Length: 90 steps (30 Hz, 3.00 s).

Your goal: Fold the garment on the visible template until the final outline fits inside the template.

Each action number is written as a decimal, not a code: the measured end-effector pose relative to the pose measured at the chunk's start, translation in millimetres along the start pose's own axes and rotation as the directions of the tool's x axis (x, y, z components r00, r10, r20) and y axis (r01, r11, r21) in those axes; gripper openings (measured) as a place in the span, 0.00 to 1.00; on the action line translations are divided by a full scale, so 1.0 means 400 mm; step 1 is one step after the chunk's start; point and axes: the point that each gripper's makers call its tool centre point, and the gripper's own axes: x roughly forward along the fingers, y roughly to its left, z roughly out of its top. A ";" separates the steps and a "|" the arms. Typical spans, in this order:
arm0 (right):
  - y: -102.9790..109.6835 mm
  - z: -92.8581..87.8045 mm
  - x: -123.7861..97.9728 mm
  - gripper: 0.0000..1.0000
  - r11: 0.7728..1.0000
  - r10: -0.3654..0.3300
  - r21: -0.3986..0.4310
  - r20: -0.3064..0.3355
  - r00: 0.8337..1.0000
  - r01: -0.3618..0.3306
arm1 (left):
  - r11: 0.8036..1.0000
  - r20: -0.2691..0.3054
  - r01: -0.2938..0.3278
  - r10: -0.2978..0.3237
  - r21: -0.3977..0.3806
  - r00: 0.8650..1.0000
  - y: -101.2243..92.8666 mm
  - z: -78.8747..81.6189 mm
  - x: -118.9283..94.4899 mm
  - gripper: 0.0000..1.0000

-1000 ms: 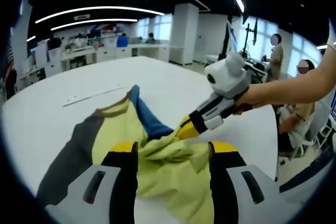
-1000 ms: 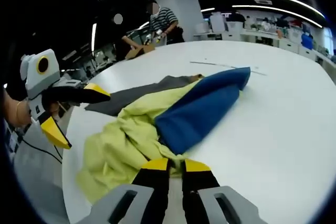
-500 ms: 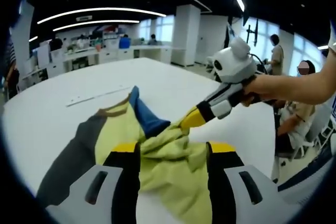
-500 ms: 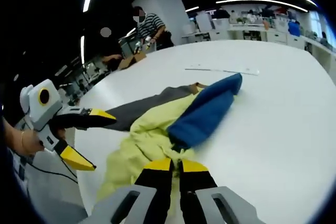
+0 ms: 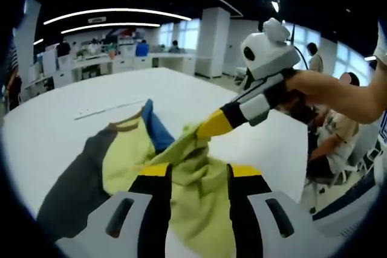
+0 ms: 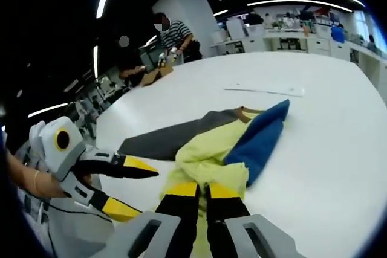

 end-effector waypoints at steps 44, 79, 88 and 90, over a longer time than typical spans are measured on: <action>0.117 -0.161 -0.013 0.31 0.974 0.148 -0.148 -0.139 0.979 -0.169 | 0.994 -0.015 -0.092 0.092 -0.064 0.996 0.064 -0.048 -0.105 0.40; -0.234 -0.067 0.128 0.22 0.979 -0.202 -0.021 0.055 0.978 0.203 | 0.969 -0.214 -0.207 0.176 -0.132 0.961 0.064 -0.203 0.023 0.39; -0.245 -0.083 0.158 0.11 0.970 -0.241 0.039 0.069 0.968 0.238 | 0.960 -0.266 -0.243 0.200 -0.140 0.943 0.054 -0.237 0.041 0.26; -0.244 -0.076 0.157 0.08 0.970 -0.242 0.051 0.090 0.966 0.238 | 0.962 -0.277 -0.235 0.190 -0.140 0.942 0.049 -0.242 0.042 0.19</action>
